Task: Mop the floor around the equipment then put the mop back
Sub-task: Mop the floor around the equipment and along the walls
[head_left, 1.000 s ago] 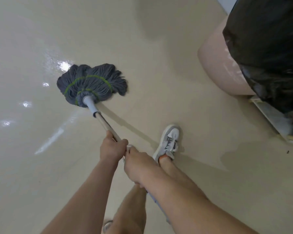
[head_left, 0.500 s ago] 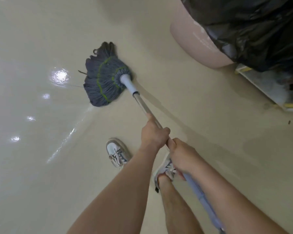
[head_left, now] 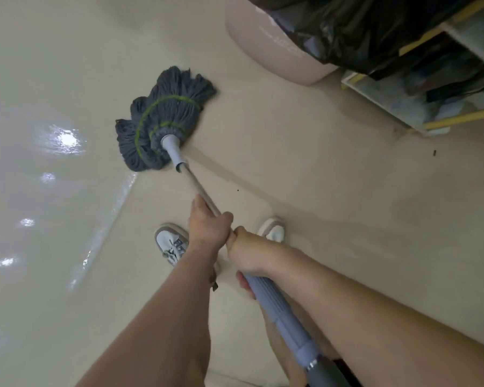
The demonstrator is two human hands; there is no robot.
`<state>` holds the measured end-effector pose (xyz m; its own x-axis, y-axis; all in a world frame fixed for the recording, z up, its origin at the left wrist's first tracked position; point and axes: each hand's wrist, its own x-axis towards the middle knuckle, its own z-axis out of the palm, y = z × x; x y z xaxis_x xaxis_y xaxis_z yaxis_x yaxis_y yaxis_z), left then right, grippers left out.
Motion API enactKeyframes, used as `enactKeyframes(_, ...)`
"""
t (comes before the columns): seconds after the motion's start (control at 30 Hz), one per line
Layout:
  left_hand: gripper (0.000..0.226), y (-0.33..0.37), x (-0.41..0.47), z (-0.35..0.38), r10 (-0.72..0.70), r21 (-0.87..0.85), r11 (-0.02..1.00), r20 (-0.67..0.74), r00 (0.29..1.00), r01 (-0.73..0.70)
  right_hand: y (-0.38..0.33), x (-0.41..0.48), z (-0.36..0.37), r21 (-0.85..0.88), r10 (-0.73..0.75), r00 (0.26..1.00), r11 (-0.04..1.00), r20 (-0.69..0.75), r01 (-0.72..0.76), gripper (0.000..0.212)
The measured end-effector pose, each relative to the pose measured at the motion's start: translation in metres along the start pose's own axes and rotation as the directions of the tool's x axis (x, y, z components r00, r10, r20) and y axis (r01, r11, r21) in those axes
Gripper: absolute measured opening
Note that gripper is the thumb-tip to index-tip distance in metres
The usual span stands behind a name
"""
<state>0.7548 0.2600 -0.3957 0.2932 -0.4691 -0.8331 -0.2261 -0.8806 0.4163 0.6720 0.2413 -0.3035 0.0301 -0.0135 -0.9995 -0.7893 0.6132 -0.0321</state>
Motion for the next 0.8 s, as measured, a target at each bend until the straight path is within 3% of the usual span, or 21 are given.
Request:
enactKeyframes(0.07, 0.025, -0.013, -0.001, -0.016, -0.085, 0.022, 0.996, -0.05, 0.995, 0.086, -0.007, 0.001, 0.009, -0.013, 0.023, 0.997, 1.0, 0.073, -0.022, 0.028)
enactKeyframes(0.13, 0.039, -0.022, -0.005, -0.022, -0.169, 0.005, 0.985, -0.086, 0.982, 0.17, -0.008, 0.006, 0.013, -0.083, 0.002, 0.995, 0.997, 0.099, 0.006, 0.028)
enactKeyframes(0.27, 0.047, -0.023, -0.02, 0.01, -0.217, 0.008, 0.975, -0.135, 0.967, 0.22, 0.026, 0.017, -0.003, -0.145, -0.017, 0.998, 0.989, 0.064, 0.026, 0.03)
enactKeyframes(0.43, 0.045, 0.009, -0.048, 0.114, -0.118, 0.074, 0.989, -0.088, 0.989, 0.125, 0.12, 0.017, -0.076, 0.088, 0.051, 0.999, 0.995, -0.001, -0.051, 0.04)
enactKeyframes(0.6, 0.049, 0.051, -0.076, 0.221, -0.013, 0.198, 0.98, 0.059, 0.998, 0.001, 0.22, 0.008, -0.146, 0.216, 0.014, 0.997, 0.976, -0.069, 0.001, 0.042)
enactKeyframes(0.8, 0.061, 0.076, -0.128, 0.334, 0.113, 0.482, 0.837, 0.31, 0.944, -0.258, 0.342, -0.02, -0.177, 0.563, 0.067, 0.996, 0.826, -0.063, -0.02, 0.042)
